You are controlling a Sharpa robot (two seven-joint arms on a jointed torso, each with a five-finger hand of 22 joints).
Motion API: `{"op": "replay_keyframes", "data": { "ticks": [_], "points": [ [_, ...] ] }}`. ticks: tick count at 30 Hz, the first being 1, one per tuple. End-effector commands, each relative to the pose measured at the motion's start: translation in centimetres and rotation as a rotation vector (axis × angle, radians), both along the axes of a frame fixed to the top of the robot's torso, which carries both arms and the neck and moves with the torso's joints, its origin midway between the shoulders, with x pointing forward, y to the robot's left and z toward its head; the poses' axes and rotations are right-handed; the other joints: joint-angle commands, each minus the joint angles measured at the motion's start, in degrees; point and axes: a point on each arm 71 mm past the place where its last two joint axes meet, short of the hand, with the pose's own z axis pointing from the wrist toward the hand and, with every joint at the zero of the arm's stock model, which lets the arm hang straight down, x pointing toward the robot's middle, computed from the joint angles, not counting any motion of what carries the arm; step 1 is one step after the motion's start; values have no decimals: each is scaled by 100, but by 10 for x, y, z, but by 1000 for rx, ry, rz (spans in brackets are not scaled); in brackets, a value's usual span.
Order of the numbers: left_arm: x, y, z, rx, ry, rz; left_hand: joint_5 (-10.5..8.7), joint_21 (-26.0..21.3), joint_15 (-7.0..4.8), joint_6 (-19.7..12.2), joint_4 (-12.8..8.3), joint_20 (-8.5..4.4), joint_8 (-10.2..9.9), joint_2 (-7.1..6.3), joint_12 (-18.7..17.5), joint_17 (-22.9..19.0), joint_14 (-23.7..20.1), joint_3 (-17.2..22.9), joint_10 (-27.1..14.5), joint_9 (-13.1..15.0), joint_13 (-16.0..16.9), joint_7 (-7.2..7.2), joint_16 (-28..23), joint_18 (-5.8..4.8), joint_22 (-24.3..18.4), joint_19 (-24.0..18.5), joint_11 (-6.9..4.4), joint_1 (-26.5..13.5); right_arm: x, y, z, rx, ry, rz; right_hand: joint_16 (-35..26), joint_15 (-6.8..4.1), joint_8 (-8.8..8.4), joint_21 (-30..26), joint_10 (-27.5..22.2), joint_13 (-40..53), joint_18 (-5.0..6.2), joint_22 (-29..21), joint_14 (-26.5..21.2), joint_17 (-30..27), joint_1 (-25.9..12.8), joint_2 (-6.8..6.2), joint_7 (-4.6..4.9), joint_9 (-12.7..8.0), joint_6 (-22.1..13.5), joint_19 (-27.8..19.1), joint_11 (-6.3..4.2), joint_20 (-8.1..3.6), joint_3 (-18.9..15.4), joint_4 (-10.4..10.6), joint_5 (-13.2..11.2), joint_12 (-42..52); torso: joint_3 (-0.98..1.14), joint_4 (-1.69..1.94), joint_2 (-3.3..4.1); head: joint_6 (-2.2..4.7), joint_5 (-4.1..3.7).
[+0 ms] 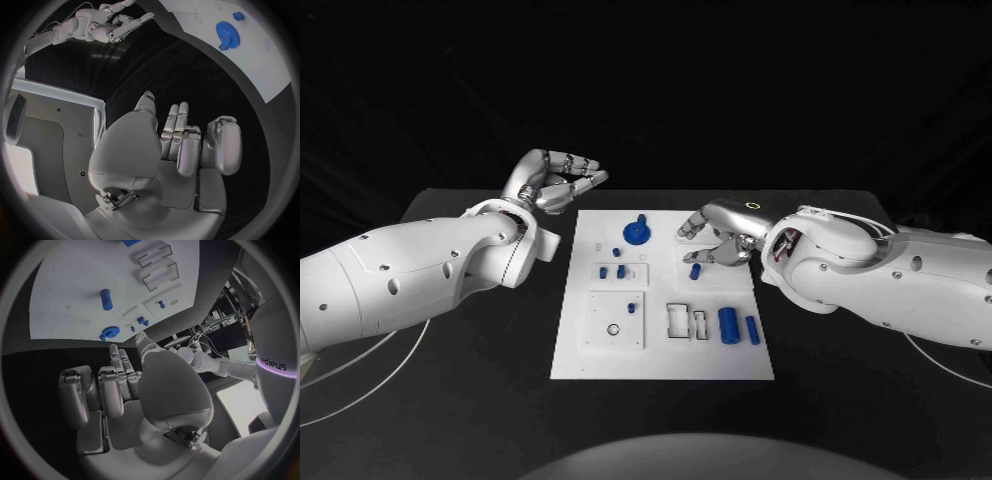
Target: Assemble the parts on the task board
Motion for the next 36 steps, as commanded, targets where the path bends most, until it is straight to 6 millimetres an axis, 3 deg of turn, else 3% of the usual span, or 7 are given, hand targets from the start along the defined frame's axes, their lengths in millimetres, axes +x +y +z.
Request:
{"op": "replay_keyframes", "data": {
  "ticks": [1,12,24,36],
  "points": [
    [0,-3,0,-7,2,-20,-22,-24,13,35,3,19,-32,48,-23,1508,605,37,-2,-8,-7,-3,15,66,1250,86,1,0,3,-5,-10,-112,36,-8,23,-31,-34,26,-52,-4,-39,1508,617,1509,64,0,-8,-7,-31,600,8,24,-9,-28,-19,-26,-2,16,-2,13,-48],
    [-1,-2,-1,-6,1,-17,-19,-23,13,31,-1,19,-35,56,-26,1508,605,38,-9,-9,-8,-2,15,65,1251,88,2,14,8,0,-29,-227,74,-12,23,-61,-41,26,-116,-2,-39,1508,617,1509,49,6,-25,-13,-38,600,-9,-6,-56,-15,-20,-22,-6,20,17,40,-76],
    [-1,-1,-1,-7,2,-16,-19,-23,13,31,-1,19,-35,56,-26,1508,605,38,-9,-9,-8,-2,15,65,1251,88,2,14,9,5,-38,-326,92,-36,23,-65,-2,26,51,23,-39,1508,617,1509,115,46,-58,-2,68,600,-38,-27,-93,-60,-19,57,-4,17,10,0,-69],
    [-2,0,-1,-7,2,-15,-19,-23,13,31,-1,19,-35,56,-26,1508,605,38,-9,-9,-8,-2,15,65,1251,88,2,14,9,14,-43,-343,106,-30,23,-239,127,26,579,22,-39,1508,617,1509,331,254,-257,43,463,600,-227,-164,13,-125,-15,196,-2,17,11,-18,-65]
  ]
}}
